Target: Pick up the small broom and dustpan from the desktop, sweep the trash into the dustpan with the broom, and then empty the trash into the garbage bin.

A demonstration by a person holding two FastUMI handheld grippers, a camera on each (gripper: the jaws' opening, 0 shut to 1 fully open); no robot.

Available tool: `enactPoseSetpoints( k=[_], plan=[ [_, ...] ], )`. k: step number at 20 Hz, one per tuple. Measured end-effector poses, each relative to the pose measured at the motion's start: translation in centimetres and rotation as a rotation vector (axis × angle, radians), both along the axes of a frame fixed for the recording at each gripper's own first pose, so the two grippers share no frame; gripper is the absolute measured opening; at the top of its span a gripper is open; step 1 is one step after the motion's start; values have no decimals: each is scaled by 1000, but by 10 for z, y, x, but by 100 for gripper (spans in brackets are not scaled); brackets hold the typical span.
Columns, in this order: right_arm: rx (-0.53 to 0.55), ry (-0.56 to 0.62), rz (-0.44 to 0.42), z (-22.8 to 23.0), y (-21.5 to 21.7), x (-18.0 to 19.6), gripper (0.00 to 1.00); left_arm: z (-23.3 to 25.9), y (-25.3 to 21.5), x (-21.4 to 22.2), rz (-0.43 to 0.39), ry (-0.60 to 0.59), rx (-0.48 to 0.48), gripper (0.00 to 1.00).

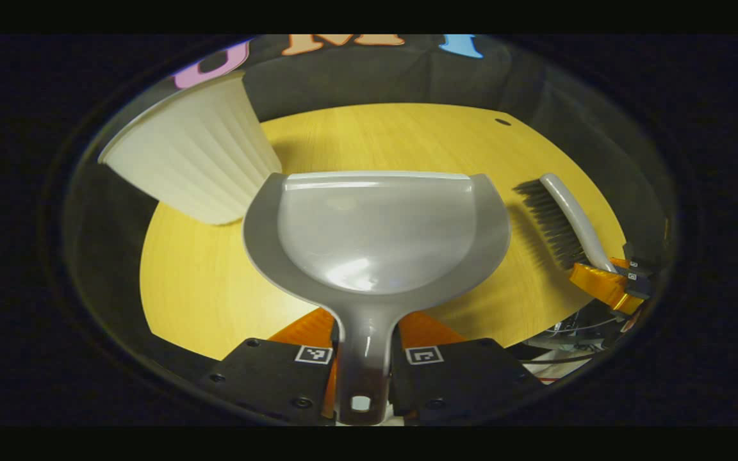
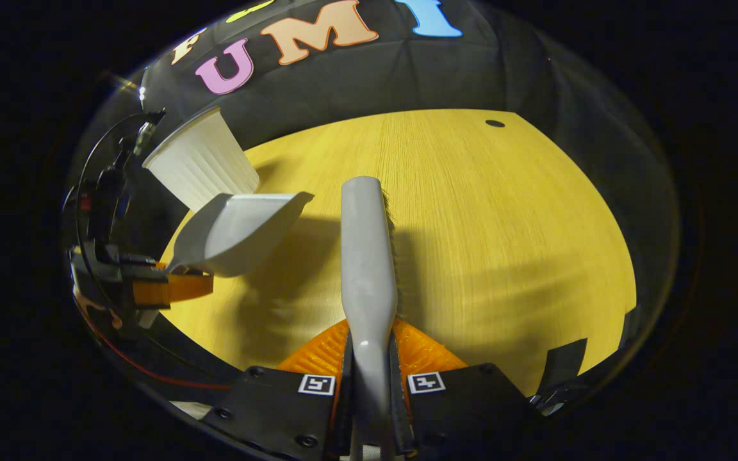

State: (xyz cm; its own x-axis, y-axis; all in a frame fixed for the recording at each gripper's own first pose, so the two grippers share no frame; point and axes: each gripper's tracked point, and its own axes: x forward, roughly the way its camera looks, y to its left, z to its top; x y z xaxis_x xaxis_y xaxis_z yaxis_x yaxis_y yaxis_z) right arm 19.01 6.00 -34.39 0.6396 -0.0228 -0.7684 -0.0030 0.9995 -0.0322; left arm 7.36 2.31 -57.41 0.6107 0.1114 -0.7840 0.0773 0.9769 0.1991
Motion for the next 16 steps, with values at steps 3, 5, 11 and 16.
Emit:
enactPoseSetpoints(
  k=[3, 5, 11, 16],
  plan=[
    [3, 53, -21, -23, 0, 8, 27, -20, 19, 0, 80, 15, -13, 28],
    [29, 77, -30, -27, 0, 9, 27, -19, 24, -3, 107, 13, -33, 27],
    [59, 93, -35, -23, 1, 5, 30, -9, 13, -4, 80, -17, -16, 30],
    [104, 99, -25, -23, 11, 1, 64, -9, 8, -6, 36, -13, -11, 41]
  ],
)
